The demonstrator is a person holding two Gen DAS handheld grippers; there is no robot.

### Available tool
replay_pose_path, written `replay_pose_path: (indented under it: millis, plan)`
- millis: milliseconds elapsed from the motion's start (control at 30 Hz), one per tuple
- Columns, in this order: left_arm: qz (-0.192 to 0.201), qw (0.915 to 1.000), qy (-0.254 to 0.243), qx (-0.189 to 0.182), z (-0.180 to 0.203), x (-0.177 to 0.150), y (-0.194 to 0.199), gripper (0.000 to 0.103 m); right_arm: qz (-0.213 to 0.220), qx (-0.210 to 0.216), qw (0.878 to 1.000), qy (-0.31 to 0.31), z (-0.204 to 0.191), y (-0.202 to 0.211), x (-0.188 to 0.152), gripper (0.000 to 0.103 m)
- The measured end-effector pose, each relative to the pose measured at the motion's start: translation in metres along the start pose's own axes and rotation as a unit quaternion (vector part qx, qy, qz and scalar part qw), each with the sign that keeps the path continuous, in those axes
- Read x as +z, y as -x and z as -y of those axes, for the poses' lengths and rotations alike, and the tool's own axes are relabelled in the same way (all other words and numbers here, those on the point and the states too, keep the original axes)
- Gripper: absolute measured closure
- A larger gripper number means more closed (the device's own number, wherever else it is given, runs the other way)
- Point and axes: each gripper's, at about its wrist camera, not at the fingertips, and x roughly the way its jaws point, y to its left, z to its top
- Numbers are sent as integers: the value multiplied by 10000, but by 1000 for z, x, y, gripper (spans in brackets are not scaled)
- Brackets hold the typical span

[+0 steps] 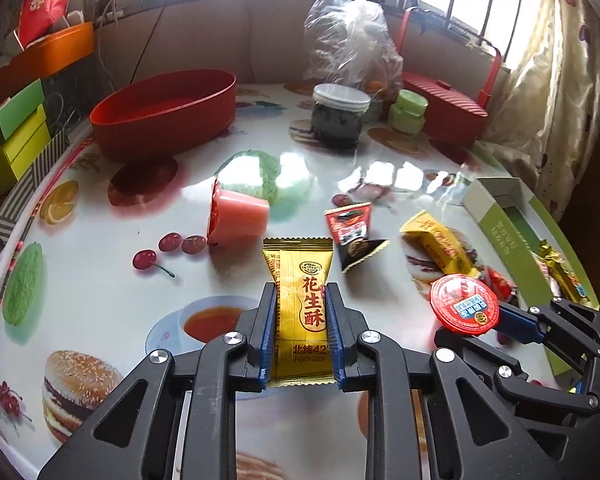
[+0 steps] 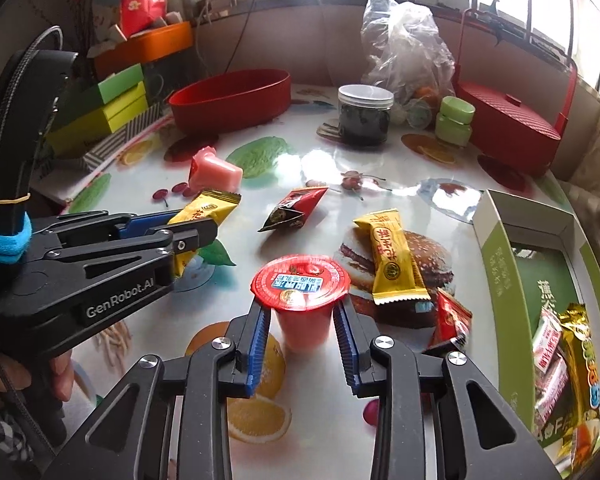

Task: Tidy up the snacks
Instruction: 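Carry the bar and jelly cup over the green box with both tools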

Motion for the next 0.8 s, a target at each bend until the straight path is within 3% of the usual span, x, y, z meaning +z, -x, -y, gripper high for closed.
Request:
replay_pose_path:
  millis: [800]
  plan:
    - [314,9961,-614,-550,76,2,41,79,584,-428,9954,-623,50,79,-24,73]
